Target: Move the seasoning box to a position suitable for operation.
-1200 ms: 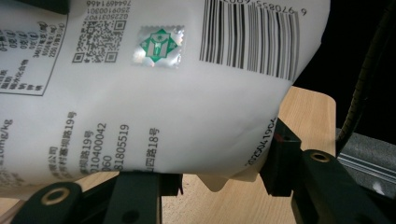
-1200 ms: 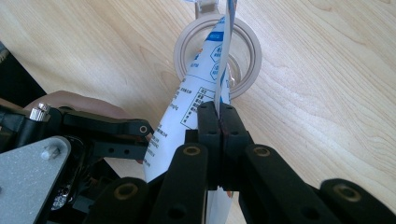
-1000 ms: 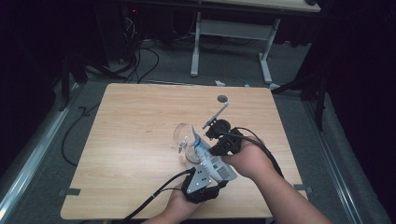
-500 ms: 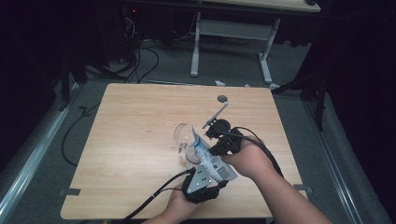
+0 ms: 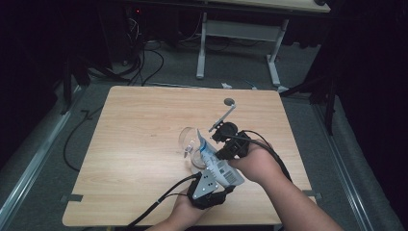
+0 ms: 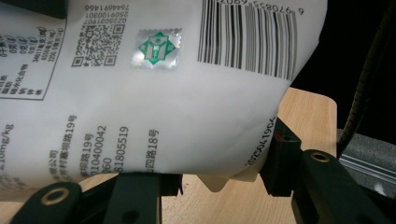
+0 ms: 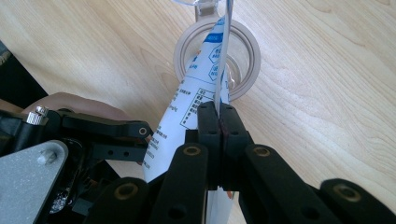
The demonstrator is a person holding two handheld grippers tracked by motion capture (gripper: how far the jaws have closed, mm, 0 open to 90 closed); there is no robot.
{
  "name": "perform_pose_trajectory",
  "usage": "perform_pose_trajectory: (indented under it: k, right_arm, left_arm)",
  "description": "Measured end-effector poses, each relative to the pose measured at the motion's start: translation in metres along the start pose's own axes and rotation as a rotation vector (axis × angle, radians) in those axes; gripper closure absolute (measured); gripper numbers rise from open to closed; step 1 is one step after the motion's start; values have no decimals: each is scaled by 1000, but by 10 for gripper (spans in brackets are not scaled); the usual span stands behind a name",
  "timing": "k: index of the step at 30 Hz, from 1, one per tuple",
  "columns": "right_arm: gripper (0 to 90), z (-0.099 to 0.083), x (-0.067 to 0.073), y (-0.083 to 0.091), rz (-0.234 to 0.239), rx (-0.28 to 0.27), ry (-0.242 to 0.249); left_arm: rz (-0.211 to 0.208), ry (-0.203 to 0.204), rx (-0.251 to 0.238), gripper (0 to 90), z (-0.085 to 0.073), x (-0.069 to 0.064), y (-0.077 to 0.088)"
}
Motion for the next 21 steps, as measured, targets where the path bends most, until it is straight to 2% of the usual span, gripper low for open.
perform_pose_trajectory:
  k: [21]
  right_arm:
    - [900, 4, 1, 2, -11, 2, 10]
  left_arm:
    - [0, 7, -7, 574, 2, 1, 2]
Point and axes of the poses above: each handheld gripper's, and its own axes: y roughly backward along the jaws, z roughly out of its top, x roughly to its left, the point moved 6 cm from there along -y, roughly forward along the jaws, and after that the axes turned 10 degrees about -y, right-handed, at the moved point
